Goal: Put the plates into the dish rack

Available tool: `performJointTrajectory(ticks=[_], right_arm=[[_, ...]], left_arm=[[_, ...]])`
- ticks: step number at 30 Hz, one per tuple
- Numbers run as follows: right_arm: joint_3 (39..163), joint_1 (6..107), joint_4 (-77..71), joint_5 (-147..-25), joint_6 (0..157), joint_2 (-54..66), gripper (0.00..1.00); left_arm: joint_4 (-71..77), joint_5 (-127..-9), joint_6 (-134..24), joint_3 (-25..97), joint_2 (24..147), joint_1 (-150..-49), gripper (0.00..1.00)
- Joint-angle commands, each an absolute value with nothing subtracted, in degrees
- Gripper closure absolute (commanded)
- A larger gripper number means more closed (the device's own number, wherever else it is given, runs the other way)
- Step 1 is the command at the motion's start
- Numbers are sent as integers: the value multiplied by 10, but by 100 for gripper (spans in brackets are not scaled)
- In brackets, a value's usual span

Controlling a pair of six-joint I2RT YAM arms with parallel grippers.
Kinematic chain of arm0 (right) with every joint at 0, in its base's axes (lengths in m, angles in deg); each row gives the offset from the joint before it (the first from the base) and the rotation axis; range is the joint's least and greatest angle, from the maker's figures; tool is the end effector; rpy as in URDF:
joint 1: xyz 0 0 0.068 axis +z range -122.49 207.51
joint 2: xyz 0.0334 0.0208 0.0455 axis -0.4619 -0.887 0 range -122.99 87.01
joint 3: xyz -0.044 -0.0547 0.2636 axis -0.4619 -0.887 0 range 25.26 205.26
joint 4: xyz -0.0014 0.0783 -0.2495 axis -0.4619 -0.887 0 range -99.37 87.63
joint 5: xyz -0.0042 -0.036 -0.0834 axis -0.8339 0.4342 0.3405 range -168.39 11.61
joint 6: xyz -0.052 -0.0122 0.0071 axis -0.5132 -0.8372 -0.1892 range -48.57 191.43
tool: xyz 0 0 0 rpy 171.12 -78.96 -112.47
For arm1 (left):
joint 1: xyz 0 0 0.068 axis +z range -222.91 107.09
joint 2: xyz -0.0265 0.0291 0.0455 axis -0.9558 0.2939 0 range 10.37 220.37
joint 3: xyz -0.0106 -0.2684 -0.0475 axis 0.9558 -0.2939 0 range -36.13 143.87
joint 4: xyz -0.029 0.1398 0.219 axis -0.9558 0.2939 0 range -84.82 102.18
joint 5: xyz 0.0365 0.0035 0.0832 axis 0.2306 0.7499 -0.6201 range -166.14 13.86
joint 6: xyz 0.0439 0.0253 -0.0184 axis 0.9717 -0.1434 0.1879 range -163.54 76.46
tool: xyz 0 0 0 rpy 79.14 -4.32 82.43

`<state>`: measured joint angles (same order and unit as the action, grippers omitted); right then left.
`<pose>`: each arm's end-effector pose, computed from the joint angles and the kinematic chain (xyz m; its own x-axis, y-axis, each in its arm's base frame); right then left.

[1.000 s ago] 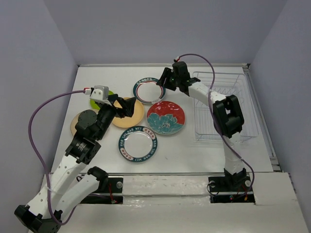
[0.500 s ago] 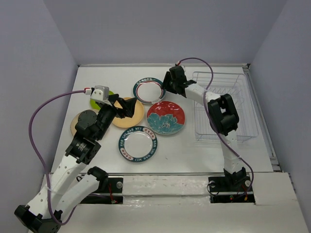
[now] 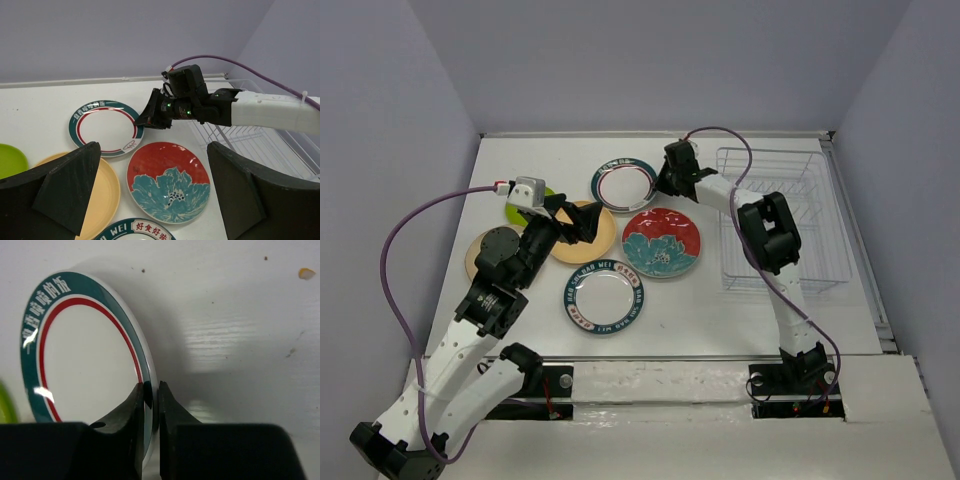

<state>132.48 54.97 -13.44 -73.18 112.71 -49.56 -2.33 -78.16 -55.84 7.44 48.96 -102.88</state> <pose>0.4789 0.2452 0.1562 -0.6949 0.3792 -0.6110 0.0805 0.8853 0.4579 0.1388 -0.0785 0.3829 0.0831 -0.2936 -0.9523 0.4986 0.8396 -0.2153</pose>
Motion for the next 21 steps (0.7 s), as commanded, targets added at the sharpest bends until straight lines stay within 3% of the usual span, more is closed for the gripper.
performJointTrajectory(ticks=[1, 14, 21], right_arm=[[1349, 551, -127, -688, 1138, -490, 93], [1458, 544, -124, -517, 952, -367, 93], [1333, 475, -114, -463, 883, -200, 93]], left_arm=[[-57, -775, -558, 70, 482, -1030, 1], [-58, -774, -559, 69, 476, -1031, 1], [-60, -767, -561, 69, 467, -1033, 1]])
